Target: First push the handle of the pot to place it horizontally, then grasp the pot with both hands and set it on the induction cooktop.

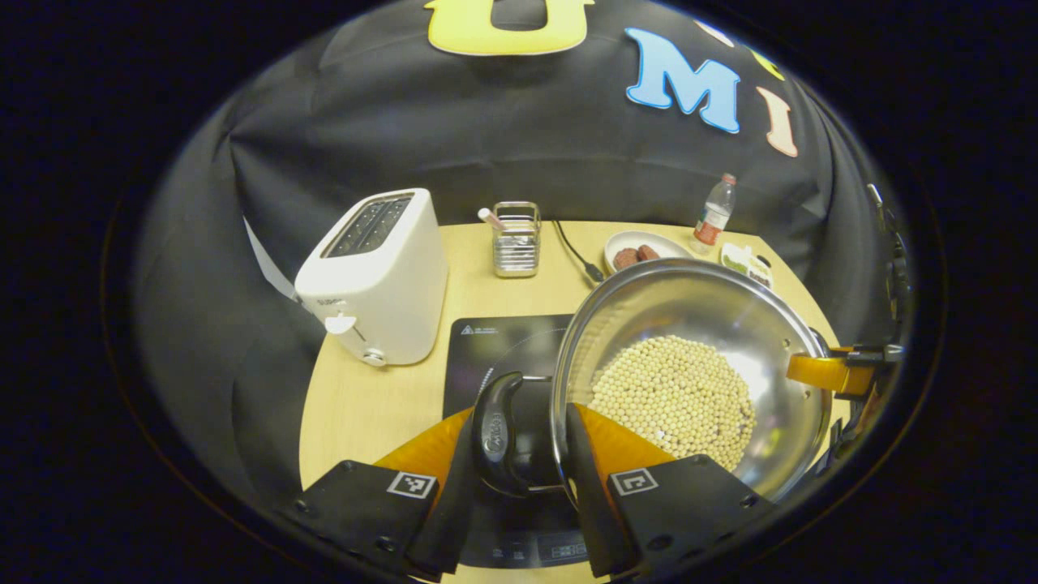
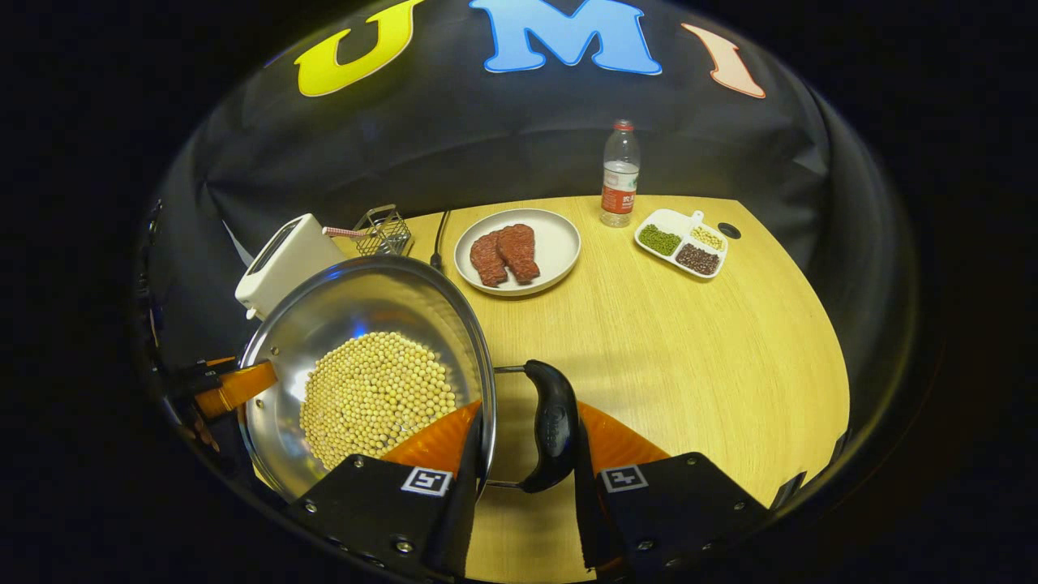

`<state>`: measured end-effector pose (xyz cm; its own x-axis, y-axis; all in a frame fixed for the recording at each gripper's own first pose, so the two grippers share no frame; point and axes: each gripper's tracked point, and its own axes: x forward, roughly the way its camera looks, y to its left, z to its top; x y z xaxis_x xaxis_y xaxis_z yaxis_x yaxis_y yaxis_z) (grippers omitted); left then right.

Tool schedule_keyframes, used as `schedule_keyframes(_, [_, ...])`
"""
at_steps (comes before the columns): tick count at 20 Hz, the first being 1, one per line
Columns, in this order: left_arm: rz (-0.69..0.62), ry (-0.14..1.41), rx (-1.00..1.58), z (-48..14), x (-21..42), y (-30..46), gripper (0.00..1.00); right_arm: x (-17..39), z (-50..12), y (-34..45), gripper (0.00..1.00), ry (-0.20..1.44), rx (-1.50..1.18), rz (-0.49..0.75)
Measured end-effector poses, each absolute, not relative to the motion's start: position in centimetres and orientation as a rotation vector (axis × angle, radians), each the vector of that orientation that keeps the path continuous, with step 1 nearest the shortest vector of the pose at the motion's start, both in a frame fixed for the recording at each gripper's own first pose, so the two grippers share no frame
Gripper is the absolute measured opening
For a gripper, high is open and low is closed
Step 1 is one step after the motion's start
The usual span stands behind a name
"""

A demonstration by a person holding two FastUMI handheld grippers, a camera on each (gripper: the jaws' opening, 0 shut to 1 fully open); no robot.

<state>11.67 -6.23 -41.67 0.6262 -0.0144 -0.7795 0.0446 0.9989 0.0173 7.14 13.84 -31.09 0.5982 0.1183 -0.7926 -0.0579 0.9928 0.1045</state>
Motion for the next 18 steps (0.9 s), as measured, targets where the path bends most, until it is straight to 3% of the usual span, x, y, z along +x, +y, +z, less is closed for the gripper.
schedule_keyframes(3, [-0.028,0.892,0.037,-41.2,11.8,-6.0,0.60,7.6,-31.4,15.5,0.52,0.927,0.075,0.106])
schedule_keyframes(18, [-0.015,0.913,0.020,-42.1,12.1,-6.6,0.64,9.9,-34.0,21.2,0.52,0.955,0.066,0.106])
